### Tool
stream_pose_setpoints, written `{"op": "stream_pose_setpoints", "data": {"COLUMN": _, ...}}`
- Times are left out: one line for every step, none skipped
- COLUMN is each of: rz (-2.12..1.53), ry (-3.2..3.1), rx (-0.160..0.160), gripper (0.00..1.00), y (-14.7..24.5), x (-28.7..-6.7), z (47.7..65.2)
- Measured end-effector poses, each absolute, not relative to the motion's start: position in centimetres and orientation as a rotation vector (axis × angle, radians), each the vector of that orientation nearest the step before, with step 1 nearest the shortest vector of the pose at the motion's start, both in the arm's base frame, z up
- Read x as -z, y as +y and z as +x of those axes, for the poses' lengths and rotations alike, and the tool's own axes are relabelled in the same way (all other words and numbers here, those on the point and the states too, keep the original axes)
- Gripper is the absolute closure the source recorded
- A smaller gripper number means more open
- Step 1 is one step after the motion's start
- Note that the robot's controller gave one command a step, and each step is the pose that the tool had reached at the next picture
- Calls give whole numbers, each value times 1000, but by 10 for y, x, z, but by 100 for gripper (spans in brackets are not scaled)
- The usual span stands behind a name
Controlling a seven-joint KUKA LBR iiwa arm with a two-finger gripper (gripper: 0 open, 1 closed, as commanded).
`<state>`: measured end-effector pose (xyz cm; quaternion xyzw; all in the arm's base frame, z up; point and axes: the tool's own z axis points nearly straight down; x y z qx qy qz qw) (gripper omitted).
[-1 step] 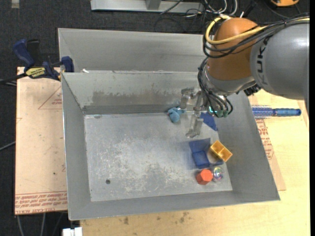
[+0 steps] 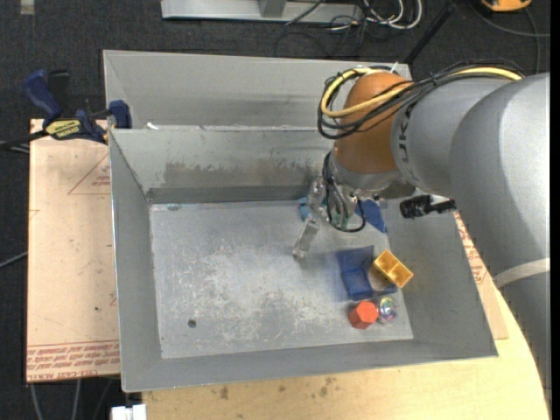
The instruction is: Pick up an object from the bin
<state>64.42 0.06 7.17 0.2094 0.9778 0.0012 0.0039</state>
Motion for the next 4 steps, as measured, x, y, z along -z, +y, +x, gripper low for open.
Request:
{"op": "stream_pose_setpoints", "data": {"rz": 706, "ry": 3054, "rx": -3, "gripper": 0, "y": -23, "x": -102, "z": 658}}
{"op": "stream_pose_setpoints", "data": {"rz": 907, "ry": 3005, "rx": -3, "gripper": 0, "y": -12, "x": -100, "z": 657}}
{"op": "stream_pose_setpoints", "data": {"rz": 922, "ry": 3012, "rx": 3, "gripper": 0, "y": -29, "x": -69, "z": 656}}
{"op": "stream_pose_setpoints", "data": {"rz": 1202, "ry": 2900, "rx": -2, "gripper": 0, "y": 6, "x": -70, "z": 651}}
